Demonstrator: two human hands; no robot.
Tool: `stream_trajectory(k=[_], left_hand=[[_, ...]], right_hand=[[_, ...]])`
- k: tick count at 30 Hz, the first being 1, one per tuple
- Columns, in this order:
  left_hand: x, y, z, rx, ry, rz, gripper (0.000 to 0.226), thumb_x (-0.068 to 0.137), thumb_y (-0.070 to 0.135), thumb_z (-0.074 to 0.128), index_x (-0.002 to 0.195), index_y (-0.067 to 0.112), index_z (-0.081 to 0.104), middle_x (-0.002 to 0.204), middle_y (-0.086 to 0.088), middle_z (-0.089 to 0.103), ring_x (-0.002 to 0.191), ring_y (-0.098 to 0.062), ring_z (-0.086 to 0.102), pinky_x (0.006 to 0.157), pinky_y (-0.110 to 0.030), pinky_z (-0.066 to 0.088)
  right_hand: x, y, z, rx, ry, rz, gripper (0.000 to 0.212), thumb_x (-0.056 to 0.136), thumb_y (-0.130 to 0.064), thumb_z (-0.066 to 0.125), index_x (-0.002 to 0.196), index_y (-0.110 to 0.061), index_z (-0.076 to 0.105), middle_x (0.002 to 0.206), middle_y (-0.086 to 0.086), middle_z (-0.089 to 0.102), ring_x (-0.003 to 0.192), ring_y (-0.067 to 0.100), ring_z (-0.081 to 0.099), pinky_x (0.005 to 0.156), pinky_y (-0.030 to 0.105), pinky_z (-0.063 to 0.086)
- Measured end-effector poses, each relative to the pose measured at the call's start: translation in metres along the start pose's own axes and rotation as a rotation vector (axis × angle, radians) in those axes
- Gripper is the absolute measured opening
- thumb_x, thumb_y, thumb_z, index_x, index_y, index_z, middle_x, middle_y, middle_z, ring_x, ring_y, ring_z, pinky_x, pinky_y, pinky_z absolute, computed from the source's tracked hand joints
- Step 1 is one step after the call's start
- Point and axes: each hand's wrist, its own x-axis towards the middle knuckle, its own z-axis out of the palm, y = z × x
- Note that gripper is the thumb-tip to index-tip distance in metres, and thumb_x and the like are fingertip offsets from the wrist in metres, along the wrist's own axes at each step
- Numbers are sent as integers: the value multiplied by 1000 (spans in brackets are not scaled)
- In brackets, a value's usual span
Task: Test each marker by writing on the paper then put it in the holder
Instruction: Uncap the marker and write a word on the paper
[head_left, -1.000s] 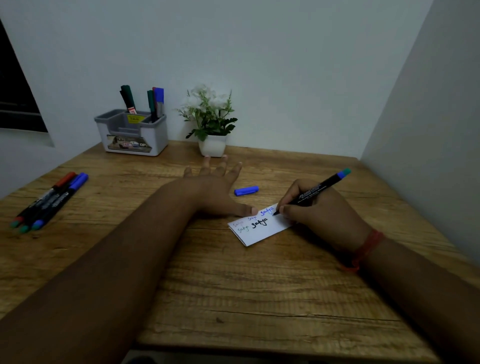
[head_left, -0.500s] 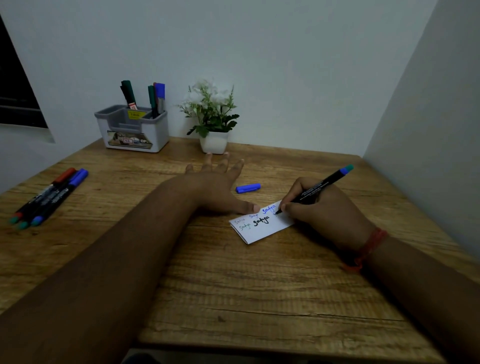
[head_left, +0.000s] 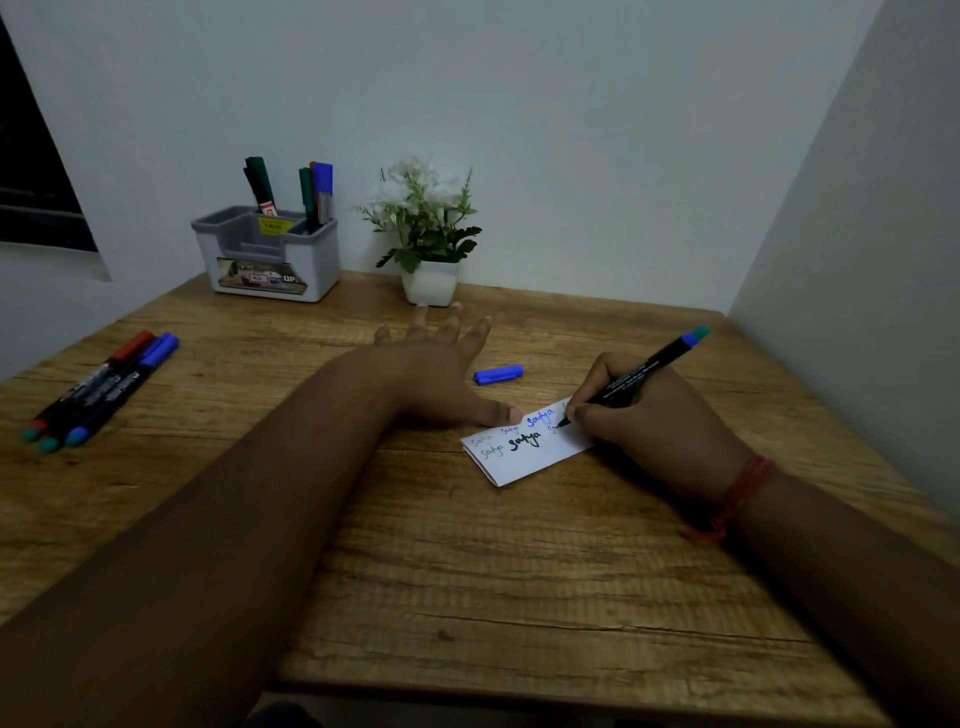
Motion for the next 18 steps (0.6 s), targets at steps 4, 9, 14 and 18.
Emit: stream_trajectory(k=[4, 9, 14, 18], left_hand=[[2, -1, 1, 7, 6, 0, 127, 60, 95, 47, 152, 42, -22, 161, 3, -31, 147, -32, -29, 115, -69, -5], [2, -1, 1, 7, 2, 0, 127, 60, 95, 47, 152, 42, -22, 160, 3, -31, 147, -32, -29, 115, -69, -5], [1, -1, 0, 1, -2, 3, 126, 60, 95, 47, 152, 42, -22, 160, 3, -32, 147, -31, -29, 115, -69, -4], [1, 0, 0, 1, 2, 3, 127, 60, 95, 47, 152, 41, -22, 161, 3, -31, 147, -32, -29, 115, -69, -4]], right_hand=[[1, 1, 1, -2, 12, 1, 8, 85, -14, 71, 78, -17, 69, 81, -5, 74, 76, 2, 65, 60, 19, 47], [0, 1, 0, 23, 17, -7, 9, 83, -11, 71, 77, -17, 69, 80, -3, 73, 78, 7, 66, 64, 28, 49], [-1, 1, 1, 1, 20, -2, 10, 84, -13, 72, 76, -18, 69, 79, -4, 73, 75, 4, 65, 62, 23, 46], [-1, 1, 1, -21, 36, 13, 8, 85, -14, 71, 78, -17, 69, 79, -6, 73, 74, 2, 65, 58, 18, 47]])
